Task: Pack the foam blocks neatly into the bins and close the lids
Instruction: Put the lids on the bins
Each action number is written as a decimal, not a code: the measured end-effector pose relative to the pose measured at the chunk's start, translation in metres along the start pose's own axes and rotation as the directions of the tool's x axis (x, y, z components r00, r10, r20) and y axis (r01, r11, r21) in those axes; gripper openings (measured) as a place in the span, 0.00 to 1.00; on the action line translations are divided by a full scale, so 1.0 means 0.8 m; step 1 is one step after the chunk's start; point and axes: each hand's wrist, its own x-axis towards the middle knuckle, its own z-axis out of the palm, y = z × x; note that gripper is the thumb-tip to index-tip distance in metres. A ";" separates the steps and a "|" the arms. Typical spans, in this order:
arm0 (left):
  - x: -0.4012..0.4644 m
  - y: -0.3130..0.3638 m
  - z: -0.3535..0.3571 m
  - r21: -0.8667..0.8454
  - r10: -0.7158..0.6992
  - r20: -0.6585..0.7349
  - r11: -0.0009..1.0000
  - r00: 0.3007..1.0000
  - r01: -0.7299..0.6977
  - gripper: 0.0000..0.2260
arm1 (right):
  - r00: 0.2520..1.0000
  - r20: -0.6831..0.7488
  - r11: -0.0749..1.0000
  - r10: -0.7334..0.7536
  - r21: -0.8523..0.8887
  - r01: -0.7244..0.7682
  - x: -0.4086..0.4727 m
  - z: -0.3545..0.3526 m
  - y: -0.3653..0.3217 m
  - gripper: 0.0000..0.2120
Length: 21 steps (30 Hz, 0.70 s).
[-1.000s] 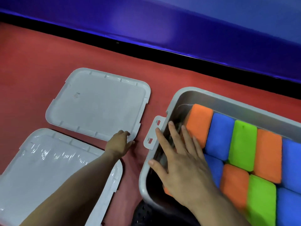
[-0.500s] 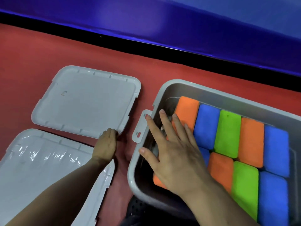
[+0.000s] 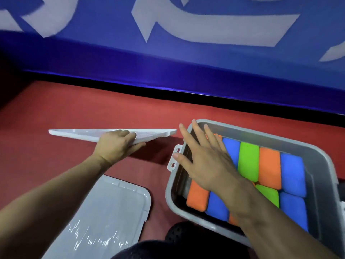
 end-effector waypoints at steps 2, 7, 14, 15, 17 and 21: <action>0.023 -0.001 -0.042 0.053 0.066 -0.095 0.997 0.993 -0.061 0.23 | 0.998 -0.058 1.000 -0.007 -0.023 0.006 -0.012 -0.020 0.000 0.34; 0.069 0.025 -0.162 0.058 0.061 -0.347 0.997 0.936 -0.044 0.24 | 0.995 -0.092 0.997 0.045 -0.063 -0.051 -0.065 -0.069 0.030 0.34; 0.115 0.130 -0.303 -0.226 -0.218 -0.659 0.970 0.720 0.087 0.26 | 0.948 -0.201 0.967 0.248 -0.005 -0.254 -0.182 -0.116 0.109 0.38; 0.120 0.146 -0.317 -0.349 -0.333 -0.637 0.929 0.695 0.125 0.27 | 0.934 -0.229 0.961 0.275 0.049 -0.271 -0.201 -0.120 0.117 0.40; 0.128 0.177 -0.337 -0.650 -0.582 -0.495 0.741 0.645 0.170 0.28 | 0.899 -0.288 0.943 0.330 0.152 -0.297 -0.238 -0.114 0.140 0.40; 0.141 0.215 -0.343 -0.944 -0.854 -0.220 0.309 0.471 0.119 0.27 | 0.846 -0.238 0.860 0.477 0.325 -0.393 -0.292 -0.054 0.193 0.44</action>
